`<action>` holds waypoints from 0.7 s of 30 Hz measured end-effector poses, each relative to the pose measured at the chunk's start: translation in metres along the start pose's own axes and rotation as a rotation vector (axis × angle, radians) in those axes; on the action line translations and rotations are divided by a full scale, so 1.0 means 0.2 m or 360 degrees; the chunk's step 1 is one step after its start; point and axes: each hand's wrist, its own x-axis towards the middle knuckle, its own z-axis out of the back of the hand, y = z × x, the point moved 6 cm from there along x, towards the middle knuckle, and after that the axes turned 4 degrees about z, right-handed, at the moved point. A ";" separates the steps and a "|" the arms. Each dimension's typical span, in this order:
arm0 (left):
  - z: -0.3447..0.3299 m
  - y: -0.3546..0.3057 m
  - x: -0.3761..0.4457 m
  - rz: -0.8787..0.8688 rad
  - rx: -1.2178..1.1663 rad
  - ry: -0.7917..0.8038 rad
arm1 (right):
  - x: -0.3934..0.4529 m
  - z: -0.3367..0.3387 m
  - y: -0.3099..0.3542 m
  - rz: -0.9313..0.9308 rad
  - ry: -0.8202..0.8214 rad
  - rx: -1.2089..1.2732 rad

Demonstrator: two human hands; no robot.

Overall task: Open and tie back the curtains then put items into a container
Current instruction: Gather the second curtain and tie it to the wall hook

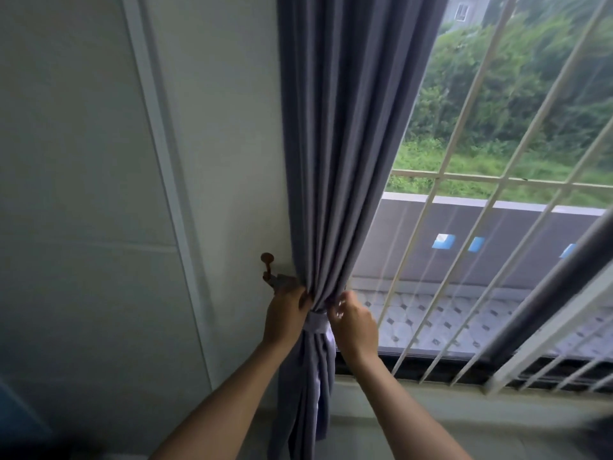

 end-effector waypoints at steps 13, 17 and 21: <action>0.12 0.08 -0.07 0.0112 -0.0273 -0.0060 | -0.06 0.16 0.23 0.0578 -0.0409 0.0318; 0.15 0.06 -0.12 -0.0140 -0.0104 -0.0202 | -0.05 0.22 0.31 0.0792 -0.0609 0.0131; 0.17 0.03 -0.12 -0.0209 -0.0092 -0.0307 | -0.03 0.24 0.26 0.0521 -0.0490 0.0077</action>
